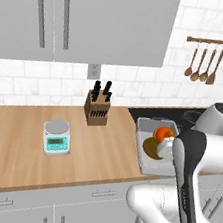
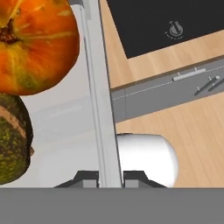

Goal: Take the meat container that has the shrimp and place it on the second highest rack of the freezer. Then take the vegetable container that has the avocado and squash and place it on the highest rack of the freezer.

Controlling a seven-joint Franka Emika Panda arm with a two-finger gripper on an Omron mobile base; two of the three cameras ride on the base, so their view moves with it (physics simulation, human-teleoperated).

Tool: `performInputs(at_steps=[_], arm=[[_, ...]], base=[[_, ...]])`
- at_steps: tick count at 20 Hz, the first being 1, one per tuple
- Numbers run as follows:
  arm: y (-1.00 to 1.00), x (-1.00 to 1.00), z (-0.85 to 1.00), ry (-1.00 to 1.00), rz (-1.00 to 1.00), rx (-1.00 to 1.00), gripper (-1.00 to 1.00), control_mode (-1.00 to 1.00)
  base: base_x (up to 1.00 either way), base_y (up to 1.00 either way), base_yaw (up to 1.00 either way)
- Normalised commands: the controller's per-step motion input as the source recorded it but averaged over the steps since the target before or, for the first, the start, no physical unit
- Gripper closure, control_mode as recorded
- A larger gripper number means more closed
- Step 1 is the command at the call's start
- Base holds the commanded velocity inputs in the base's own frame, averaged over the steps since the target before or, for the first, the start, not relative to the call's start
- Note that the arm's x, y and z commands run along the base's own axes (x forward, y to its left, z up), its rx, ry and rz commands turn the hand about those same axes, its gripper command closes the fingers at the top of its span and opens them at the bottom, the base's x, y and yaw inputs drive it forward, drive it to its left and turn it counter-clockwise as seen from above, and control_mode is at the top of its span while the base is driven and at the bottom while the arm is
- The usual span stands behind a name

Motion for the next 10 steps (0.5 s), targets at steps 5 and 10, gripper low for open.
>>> performInputs(at_steps=[5, 10], arm=[[0.0, 0.0, 0.0, 0.0, 0.0, 0.0, 1.0, -1.0], [0.0, -0.03, 0.0, 0.0, 0.0, 0.0, 1.0, 1.0]], base=[[0.0, 0.0, 0.0], [-0.19, 0.0, 0.0]])
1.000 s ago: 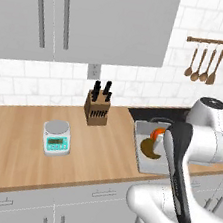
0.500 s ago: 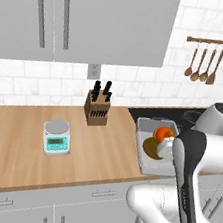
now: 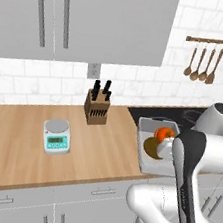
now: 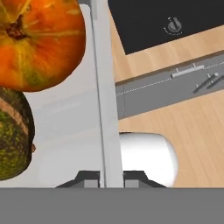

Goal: Take the meat container that has the shrimp and place it on the second highest rack of the freezer. Then take the vegetable container that has the avocado and squash and place it on the highest rack of the freezer.

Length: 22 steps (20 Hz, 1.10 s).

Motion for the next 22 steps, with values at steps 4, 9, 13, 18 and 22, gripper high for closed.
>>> performInputs(at_steps=[4, 9, 13, 18, 22], arm=[[0.0, 0.0, 0.0, 0.0, 0.0, 0.0, 1.0, 1.0], [0.0, 0.0, 0.0, 0.0, 0.0, 0.0, 1.0, 1.0], [0.0, 0.0, 0.0, 0.0, 0.0, 0.0, 1.0, 1.0], [0.0, 0.0, 0.0, 0.0, 0.0, 0.0, 1.0, 1.0], [0.0, 0.0, 0.0, 0.0, 0.0, 0.0, 1.0, 1.0]], base=[[-0.98, 0.0, 0.01], [-0.98, 0.12, 0.23], [-0.5, 0.42, 0.78], [-0.29, 0.51, 0.82], [-0.06, 0.54, 0.91]])
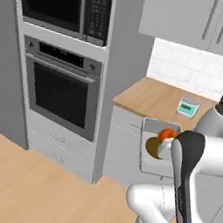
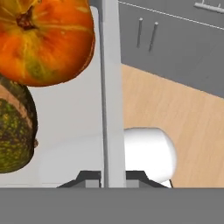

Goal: Take the meat container that has the shrimp and place it on the second highest rack of the freezer. Then take the vegetable container that has the avocado and squash and place it on the highest rack of the freezer.

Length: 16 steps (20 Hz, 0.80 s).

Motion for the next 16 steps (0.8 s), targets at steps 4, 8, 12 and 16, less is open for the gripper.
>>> performInputs(at_steps=[4, 8, 12, 16], arm=[[0.0, 0.0, 0.0, 0.0, 0.0, 0.0, 1.0, 1.0], [0.0, 0.0, 0.0, 0.0, 0.0, 0.0, 1.0, 1.0], [0.0, 0.0, 0.0, 0.0, 0.0, 0.0, 1.0, 1.0], [0.0, 0.0, 0.0, 0.0, 0.0, 0.0, 1.0, 1.0]], base=[[-0.03, 0.45, 0.88], [0.04, 0.52, 0.75], [0.1, 0.6, 0.72], [0.7, 0.27, 0.52]])
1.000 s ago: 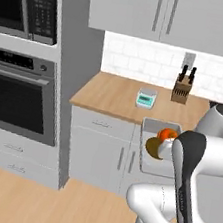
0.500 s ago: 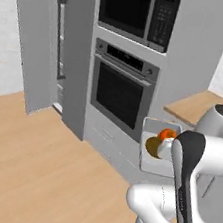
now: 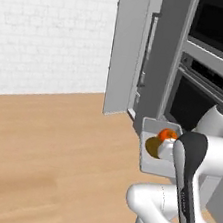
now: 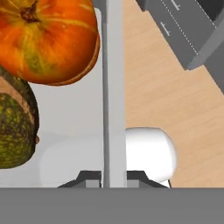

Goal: Take the meat container that has the shrimp and place it on the second highest rack of the freezer. Then take the vegetable container that has the avocado and squash and place it on the highest rack of the freezer.

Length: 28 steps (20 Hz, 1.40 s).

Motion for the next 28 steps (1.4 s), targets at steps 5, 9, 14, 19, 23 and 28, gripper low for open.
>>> performInputs(at_steps=[5, 9, 14, 19, 23, 28], arm=[[0.0, 0.0, 0.0, 0.0, 0.0, 0.0, 1.0, 1.0], [0.0, 0.0, 0.0, 0.0, 0.0, 0.0, 1.0, 1.0], [0.0, 0.0, 0.0, 0.0, 0.0, 0.0, 1.0, 1.0], [0.0, 0.0, 0.0, 0.0, 0.0, 0.0, 1.0, 1.0], [0.0, 0.0, 0.0, 0.0, 0.0, 0.0, 1.0, 1.0], [0.0, 0.0, 0.0, 0.0, 0.0, 0.0, 1.0, 1.0]], base=[[1.0, -0.18, 0.06], [1.0, -0.54, -0.01], [1.0, -0.52, -0.02], [1.0, 0.0, -0.21], [0.85, 0.44, -0.41], [0.55, 0.39, -0.43]])
